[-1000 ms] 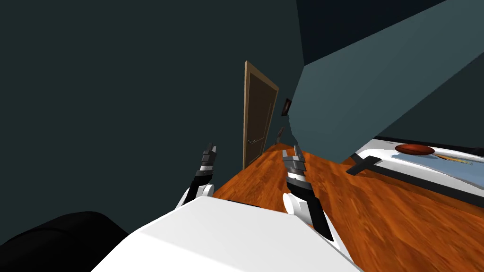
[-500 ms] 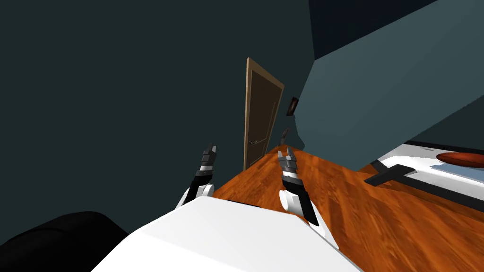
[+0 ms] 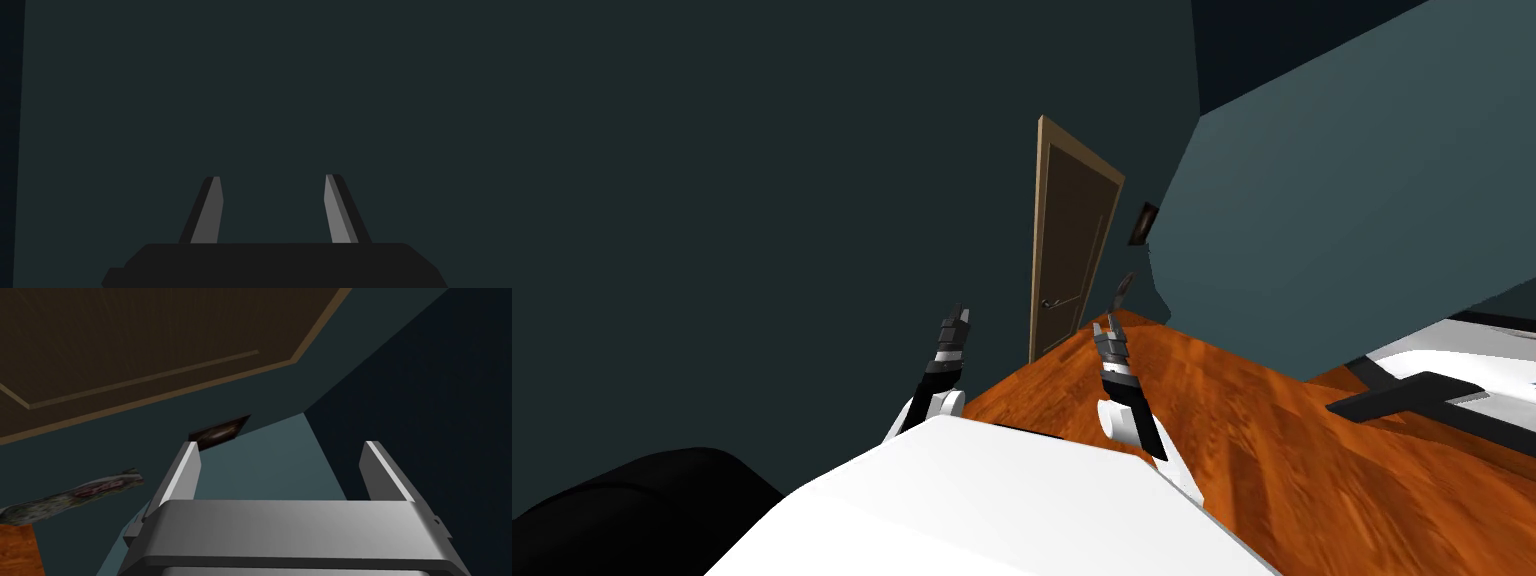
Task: Pull the door open
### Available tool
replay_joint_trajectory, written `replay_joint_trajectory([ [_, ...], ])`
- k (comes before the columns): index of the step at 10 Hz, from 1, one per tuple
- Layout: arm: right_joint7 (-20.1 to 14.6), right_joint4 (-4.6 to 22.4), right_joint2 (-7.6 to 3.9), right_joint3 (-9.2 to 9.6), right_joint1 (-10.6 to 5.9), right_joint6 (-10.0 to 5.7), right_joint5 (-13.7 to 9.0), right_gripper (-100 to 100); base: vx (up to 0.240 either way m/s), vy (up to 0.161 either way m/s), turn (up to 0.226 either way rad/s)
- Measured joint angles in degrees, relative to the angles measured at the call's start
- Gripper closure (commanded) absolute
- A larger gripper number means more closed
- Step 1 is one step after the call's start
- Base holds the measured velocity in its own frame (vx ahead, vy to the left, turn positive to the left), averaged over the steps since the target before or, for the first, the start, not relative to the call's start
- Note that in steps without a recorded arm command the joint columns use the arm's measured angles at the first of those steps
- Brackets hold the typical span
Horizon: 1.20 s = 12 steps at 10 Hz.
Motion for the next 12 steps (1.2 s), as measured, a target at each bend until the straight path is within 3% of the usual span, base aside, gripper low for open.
replay_joint_trajectory([
  [4, -0.9, 6.7, -1.24, 0.06, -3.44, -1.26, 0.6, -100, 0.051, -0.069, 0.119],
  [12, -2.4, 18.6, -3.11, 0.51, -8.19, -4.26, 1.7, -100, 0.033, -0.056, 0.103],
])
